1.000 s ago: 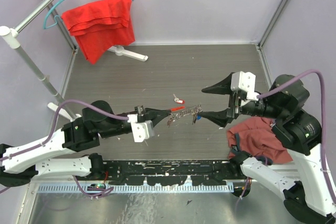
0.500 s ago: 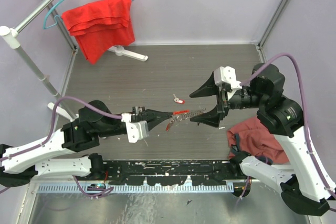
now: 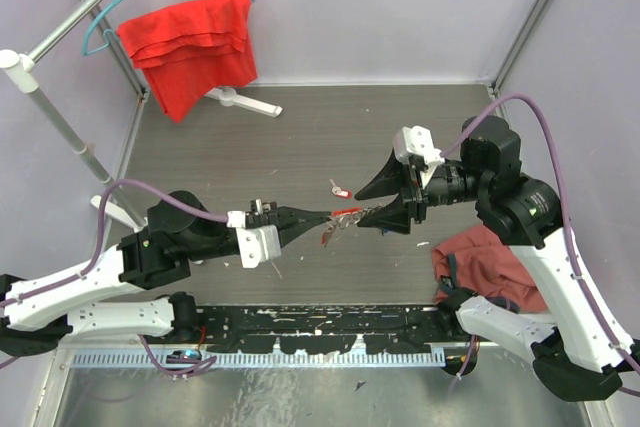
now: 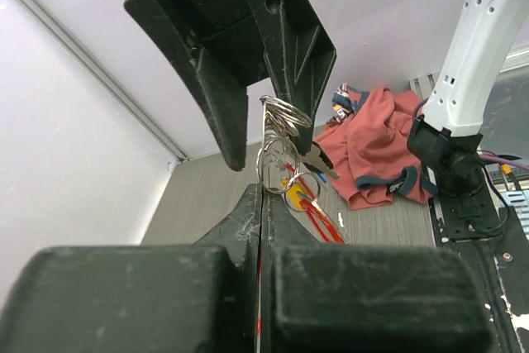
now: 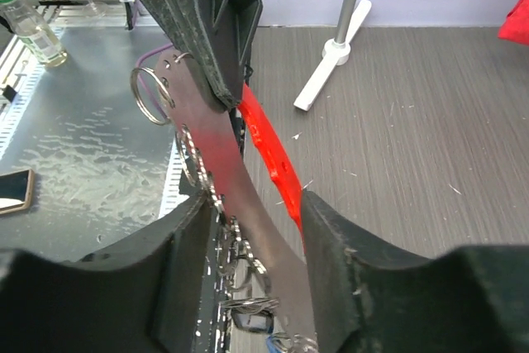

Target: Put the keys on the keyring

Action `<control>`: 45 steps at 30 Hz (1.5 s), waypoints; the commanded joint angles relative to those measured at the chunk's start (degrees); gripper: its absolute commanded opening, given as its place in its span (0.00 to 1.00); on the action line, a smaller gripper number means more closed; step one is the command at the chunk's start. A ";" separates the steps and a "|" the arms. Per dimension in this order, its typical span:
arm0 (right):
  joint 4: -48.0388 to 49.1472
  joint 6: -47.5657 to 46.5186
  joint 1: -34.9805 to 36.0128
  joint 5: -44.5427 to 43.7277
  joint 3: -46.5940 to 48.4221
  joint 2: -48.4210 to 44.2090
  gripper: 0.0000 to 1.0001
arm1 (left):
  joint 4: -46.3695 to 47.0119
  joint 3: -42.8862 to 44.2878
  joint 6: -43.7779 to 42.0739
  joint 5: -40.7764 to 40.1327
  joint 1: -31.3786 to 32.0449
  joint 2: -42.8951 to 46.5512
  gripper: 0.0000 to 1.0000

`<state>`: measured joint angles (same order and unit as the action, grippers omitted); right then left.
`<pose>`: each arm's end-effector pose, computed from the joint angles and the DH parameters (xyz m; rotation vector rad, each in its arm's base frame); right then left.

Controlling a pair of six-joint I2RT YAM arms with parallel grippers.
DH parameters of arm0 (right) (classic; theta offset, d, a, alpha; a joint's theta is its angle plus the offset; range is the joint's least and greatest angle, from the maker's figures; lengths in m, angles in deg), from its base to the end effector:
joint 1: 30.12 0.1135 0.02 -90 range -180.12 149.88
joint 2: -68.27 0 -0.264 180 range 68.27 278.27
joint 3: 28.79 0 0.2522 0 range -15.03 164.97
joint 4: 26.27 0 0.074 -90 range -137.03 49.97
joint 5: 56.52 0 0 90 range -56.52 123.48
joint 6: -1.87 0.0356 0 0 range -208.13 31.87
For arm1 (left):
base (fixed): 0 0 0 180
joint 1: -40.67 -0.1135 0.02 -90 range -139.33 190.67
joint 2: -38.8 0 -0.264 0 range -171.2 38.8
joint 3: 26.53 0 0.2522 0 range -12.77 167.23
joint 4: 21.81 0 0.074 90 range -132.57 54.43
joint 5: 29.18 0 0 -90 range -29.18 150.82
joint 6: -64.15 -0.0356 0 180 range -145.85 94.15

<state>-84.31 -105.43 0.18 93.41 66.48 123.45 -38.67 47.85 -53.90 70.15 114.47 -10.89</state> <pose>0.1136 0.1021 0.4643 -1.3573 1.2859 1.1296 0.0465 -0.1807 0.4350 1.2325 0.8228 -0.7687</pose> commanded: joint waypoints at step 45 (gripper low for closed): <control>5.31 9.94 0.19 -46.43 -0.04 -1.08 0.02 | -51.95 22.02 55.01 -13.07 -36.20 -28.06 0.98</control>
<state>-82.38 -96.67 0.23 47.86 66.35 123.03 -85.64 69.40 -6.60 55.31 77.88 -43.54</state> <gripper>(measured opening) 0.187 0.983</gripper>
